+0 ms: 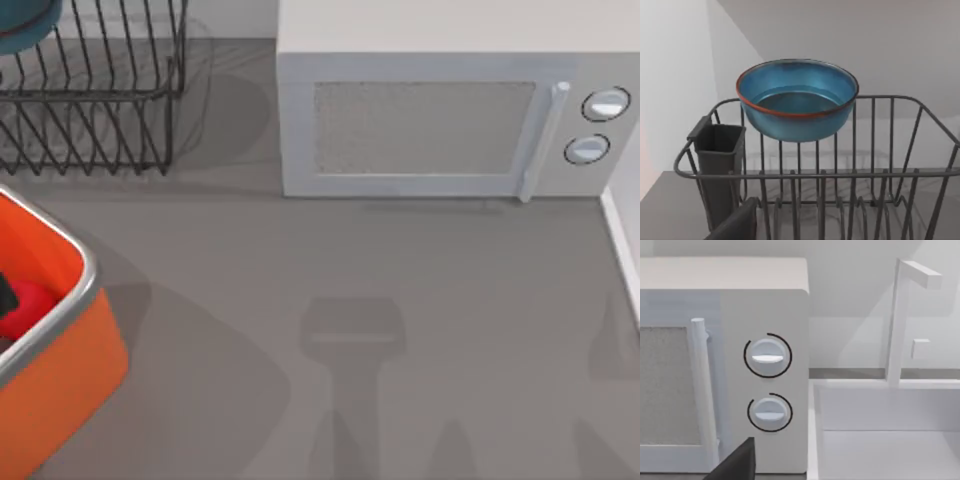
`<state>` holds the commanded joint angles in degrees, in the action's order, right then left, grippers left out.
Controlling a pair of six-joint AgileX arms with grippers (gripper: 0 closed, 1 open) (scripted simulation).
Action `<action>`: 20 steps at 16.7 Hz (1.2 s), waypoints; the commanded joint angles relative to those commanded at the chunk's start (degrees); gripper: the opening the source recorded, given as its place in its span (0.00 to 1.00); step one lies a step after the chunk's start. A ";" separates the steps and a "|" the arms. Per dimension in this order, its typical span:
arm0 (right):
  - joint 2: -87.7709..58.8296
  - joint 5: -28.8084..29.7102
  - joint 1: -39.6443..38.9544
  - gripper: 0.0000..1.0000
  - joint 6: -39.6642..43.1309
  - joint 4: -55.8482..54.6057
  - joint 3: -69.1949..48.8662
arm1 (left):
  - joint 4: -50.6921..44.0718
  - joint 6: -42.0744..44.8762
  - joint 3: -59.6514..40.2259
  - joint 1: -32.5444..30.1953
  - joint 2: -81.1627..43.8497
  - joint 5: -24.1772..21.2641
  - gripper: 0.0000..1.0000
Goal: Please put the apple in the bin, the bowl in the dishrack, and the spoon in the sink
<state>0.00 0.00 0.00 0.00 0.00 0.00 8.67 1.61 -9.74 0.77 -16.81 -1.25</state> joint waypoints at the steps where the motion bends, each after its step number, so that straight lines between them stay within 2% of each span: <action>1: 0.00 0.00 0.00 1.00 0.00 0.00 0.00 | -2.06 -0.20 2.31 -0.19 4.19 0.26 1.00; 6: 0.00 0.00 0.00 1.00 0.00 0.00 0.00 | -8.37 -1.50 9.40 -0.75 16.23 1.19 1.00; 13: -0.70 0.01 0.36 1.00 0.45 0.68 -0.61 | -8.67 -1.61 9.74 -0.77 16.81 1.25 1.00; 17: -9.23 -0.08 4.01 1.00 5.37 8.23 -7.26 | -8.67 -1.61 9.74 -0.77 16.81 1.25 1.00; 20: -21.91 -0.21 8.51 1.00 11.37 17.84 -15.21 | -8.67 -1.61 9.74 -0.77 16.81 1.25 1.00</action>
<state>-21.91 -0.21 8.51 11.37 17.84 -15.21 0.00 0.00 0.00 0.00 0.00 0.00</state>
